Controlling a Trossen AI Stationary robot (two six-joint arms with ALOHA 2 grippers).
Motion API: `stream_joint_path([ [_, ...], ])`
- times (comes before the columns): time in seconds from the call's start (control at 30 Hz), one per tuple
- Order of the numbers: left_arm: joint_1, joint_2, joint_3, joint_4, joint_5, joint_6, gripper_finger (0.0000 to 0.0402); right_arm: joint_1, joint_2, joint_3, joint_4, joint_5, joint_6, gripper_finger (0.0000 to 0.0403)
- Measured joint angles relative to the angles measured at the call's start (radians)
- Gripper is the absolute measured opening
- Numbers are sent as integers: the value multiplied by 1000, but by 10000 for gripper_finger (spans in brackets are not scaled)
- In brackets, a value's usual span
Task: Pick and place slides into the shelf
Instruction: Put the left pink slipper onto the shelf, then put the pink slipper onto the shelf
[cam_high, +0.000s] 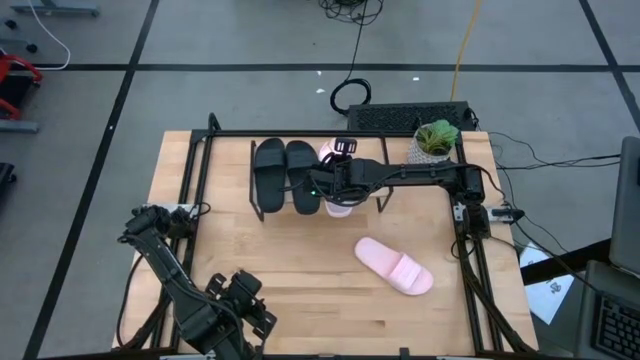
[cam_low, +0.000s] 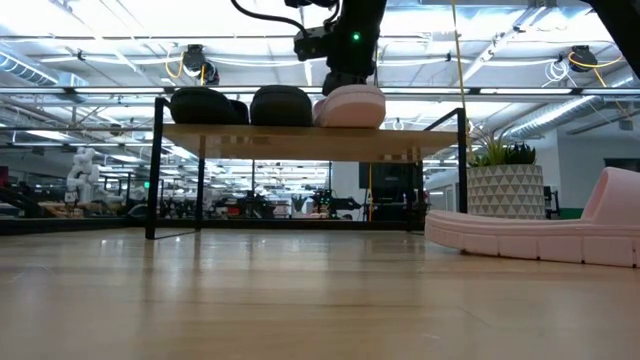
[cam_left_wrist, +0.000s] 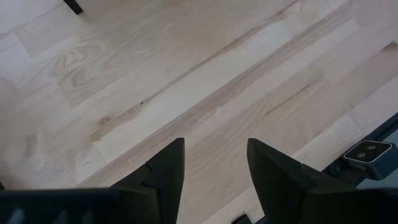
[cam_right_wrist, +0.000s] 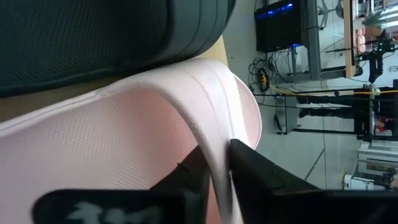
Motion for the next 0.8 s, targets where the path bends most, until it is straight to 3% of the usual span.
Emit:
stream_joint_path([
  [0.33, 0, 0, 0, 0, 0, 1, 172, 1, 0, 0, 5, -4, -11, 141],
  [0.8, 0, 0, 0, 0, 0, 1, 172, 40, 0, 22, -26, 4, -35, 172],
])
